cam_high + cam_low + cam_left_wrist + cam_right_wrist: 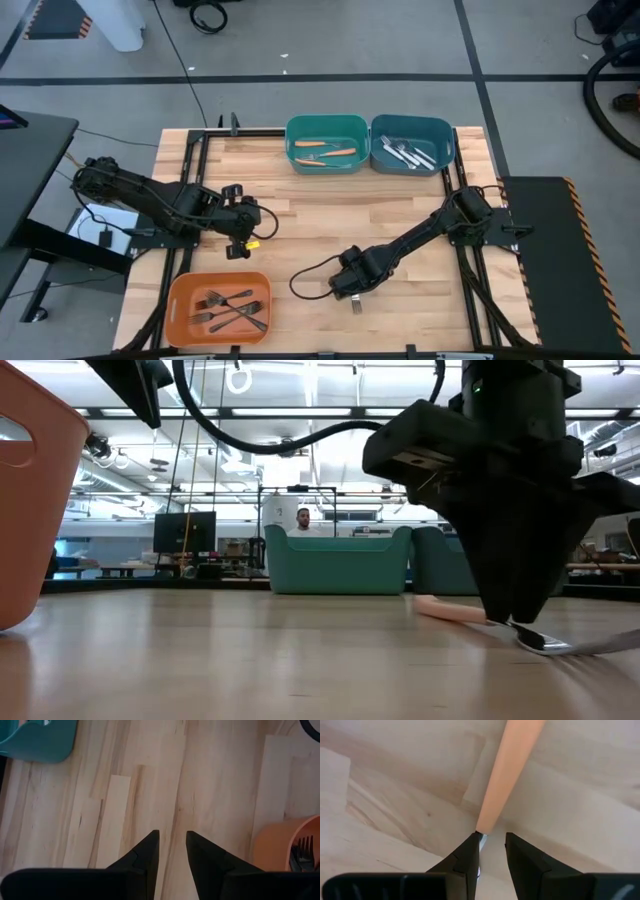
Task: Sort silverware by color (type)
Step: Put the orange fork into the green bin
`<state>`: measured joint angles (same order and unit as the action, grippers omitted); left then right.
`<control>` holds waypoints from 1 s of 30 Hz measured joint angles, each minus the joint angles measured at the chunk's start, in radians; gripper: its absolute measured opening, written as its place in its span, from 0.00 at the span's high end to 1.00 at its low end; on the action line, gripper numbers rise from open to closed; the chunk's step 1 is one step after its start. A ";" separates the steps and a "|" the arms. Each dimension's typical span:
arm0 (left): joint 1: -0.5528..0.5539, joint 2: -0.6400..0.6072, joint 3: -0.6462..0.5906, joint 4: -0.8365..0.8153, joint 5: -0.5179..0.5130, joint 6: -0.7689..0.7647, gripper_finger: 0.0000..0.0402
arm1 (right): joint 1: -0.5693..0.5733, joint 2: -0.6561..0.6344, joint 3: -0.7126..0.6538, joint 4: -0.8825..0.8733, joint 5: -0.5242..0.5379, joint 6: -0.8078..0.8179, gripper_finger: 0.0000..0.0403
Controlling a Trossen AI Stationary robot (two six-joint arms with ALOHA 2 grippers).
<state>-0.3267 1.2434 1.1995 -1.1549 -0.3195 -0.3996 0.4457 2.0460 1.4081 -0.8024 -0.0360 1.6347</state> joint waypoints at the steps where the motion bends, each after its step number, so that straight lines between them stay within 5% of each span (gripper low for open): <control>1: 0.000 0.000 0.000 0.001 0.000 0.000 0.73 | 0.003 -0.001 0.000 -0.001 -0.009 0.000 0.74; 30: 0.000 0.000 0.000 0.026 -0.001 0.072 0.73 | 0.010 0.020 0.002 0.033 0.029 0.138 0.74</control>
<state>-0.3264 1.2434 1.1995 -1.1286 -0.3202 -0.3279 0.4553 2.0657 1.4102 -0.7690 -0.0065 1.7728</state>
